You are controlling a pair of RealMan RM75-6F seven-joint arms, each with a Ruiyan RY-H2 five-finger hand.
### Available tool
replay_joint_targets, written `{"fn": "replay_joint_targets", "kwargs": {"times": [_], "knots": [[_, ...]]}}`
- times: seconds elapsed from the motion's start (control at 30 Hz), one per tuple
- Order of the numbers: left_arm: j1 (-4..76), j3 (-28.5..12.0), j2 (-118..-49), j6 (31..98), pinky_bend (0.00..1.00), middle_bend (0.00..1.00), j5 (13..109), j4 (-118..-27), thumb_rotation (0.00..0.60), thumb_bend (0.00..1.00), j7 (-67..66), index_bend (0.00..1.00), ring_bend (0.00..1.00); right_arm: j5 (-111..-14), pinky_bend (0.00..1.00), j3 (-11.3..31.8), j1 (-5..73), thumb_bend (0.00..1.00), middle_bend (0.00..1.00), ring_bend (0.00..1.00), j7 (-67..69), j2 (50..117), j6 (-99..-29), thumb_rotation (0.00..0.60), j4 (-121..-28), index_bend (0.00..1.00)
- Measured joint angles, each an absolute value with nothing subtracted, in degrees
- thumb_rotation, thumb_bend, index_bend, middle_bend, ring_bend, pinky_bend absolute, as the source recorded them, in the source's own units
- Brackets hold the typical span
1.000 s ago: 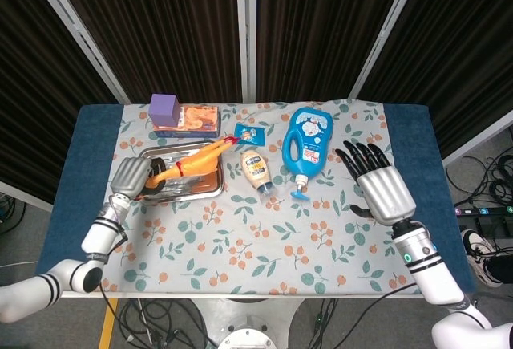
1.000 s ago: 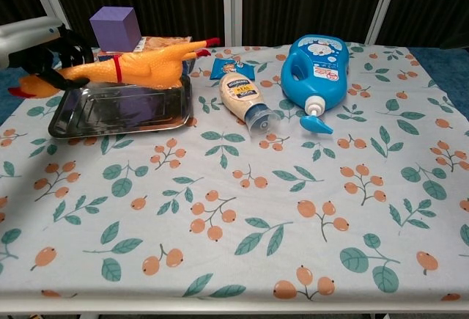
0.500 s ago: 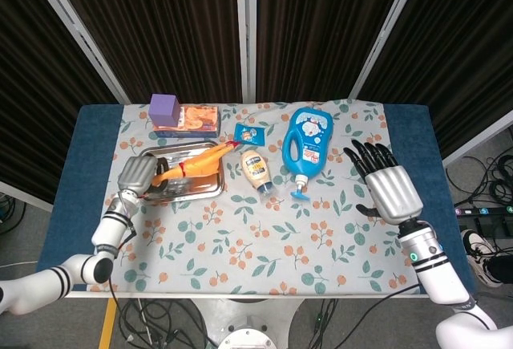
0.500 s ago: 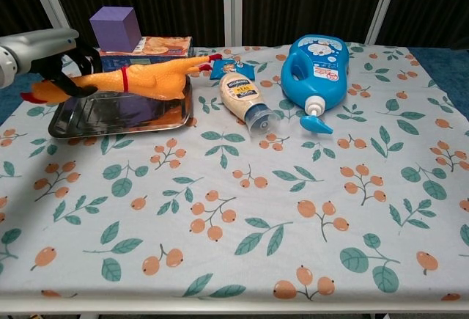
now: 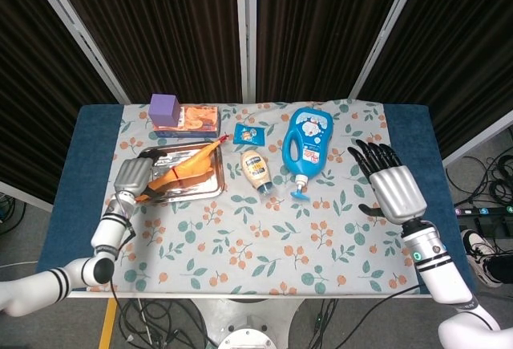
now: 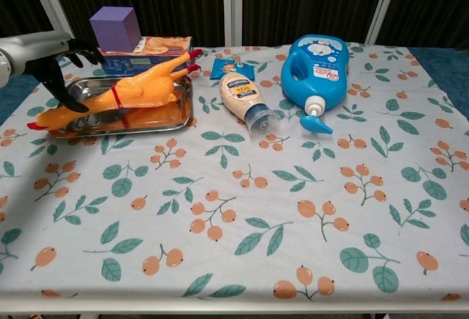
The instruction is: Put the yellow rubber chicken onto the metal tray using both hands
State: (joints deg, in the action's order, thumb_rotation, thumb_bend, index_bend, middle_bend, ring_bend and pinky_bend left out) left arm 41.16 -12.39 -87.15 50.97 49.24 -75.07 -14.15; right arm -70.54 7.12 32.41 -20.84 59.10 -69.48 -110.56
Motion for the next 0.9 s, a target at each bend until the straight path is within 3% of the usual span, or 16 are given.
{"fn": "replay_joint_targets", "kwargs": {"times": [0.13,0.3,0.57,0.9], "knots": [[38.7,-12.5,-83.9,54.3,0.38,0.24,51.2,-79.2,0.600,0.06,-11.9,0.24,0.20,-71.0,0.09,6.8,31.4,0.01,0.01,0.05,-19.3,58.4,-69.6,0.600,-109.7,0.00],[33.6,-11.6,-78.0,61.3,0.37,0.24,55.9,-84.5,0.600,0.08,-9.1,0.24,0.20,-73.1,0.14,5.9,29.1,0.16,0.16,0.11,-13.4,58.0,-70.3,0.600,-107.4,0.02],[23.1,-6.5,-73.5,76.5,0.31,0.24,67.9,-88.0,0.600,0.09,-5.4,0.24,0.20,-81.2,0.07,2.5,19.9,0.14,0.03,0.00,0.1,59.9,-80.3,0.600,-97.7,0.00],[9.7,0.7,-71.4,91.6,0.29,0.24,78.4,-89.1,0.600,0.09,-2.1,0.24,0.20,-86.9,0.05,-2.1,7.9,0.13,0.02,0.00,10.0,63.7,-91.7,0.600,-87.6,0.00]]}}
